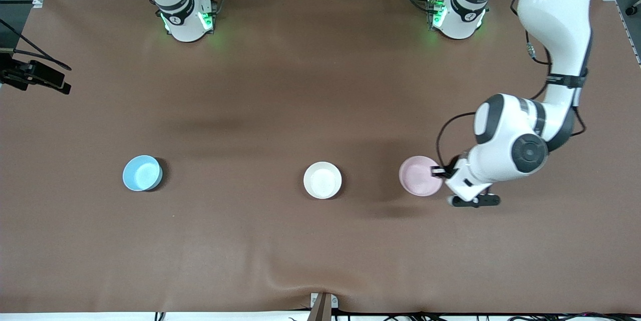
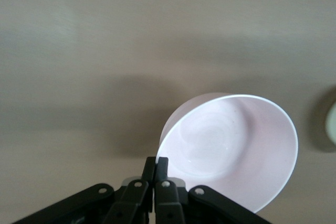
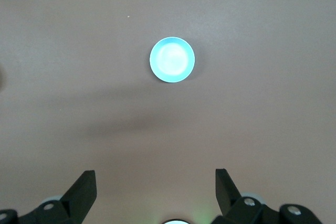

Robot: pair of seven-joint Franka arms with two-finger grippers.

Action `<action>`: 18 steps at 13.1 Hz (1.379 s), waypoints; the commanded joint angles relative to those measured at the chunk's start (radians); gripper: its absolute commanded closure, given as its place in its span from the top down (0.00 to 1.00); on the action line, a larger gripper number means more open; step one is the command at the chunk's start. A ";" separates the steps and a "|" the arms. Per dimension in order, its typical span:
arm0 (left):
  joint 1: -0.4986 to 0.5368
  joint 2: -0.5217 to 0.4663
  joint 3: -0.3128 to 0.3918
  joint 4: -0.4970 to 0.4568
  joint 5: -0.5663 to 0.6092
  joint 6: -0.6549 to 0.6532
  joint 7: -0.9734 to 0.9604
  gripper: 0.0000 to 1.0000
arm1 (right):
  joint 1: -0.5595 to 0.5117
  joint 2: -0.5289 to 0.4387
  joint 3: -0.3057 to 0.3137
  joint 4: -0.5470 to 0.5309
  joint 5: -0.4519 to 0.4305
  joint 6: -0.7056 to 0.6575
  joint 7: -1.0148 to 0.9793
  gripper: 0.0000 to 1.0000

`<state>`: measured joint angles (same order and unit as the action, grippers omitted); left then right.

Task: Stack pink and blue bowls on white bowl
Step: 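Carry the pink bowl with the left gripper over the white bowl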

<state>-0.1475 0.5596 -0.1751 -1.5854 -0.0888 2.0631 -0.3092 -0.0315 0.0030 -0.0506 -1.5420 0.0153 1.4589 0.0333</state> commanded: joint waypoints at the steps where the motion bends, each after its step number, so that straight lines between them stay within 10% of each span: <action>1: -0.105 0.083 0.002 0.122 -0.016 -0.018 -0.132 0.00 | -0.002 -0.012 0.003 -0.010 -0.002 -0.005 -0.004 1.00; 6: -0.227 0.198 0.006 0.277 -0.016 0.000 -0.292 0.00 | -0.004 -0.011 0.003 -0.010 -0.002 -0.009 -0.004 1.00; 18: -0.333 0.247 0.008 0.280 -0.039 0.134 -0.321 0.00 | -0.056 0.083 -0.002 0.031 0.003 0.081 -0.001 1.00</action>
<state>-0.4632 0.7914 -0.1786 -1.3349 -0.1070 2.1977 -0.6087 -0.0756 0.0589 -0.0601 -1.5396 0.0139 1.5450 0.0324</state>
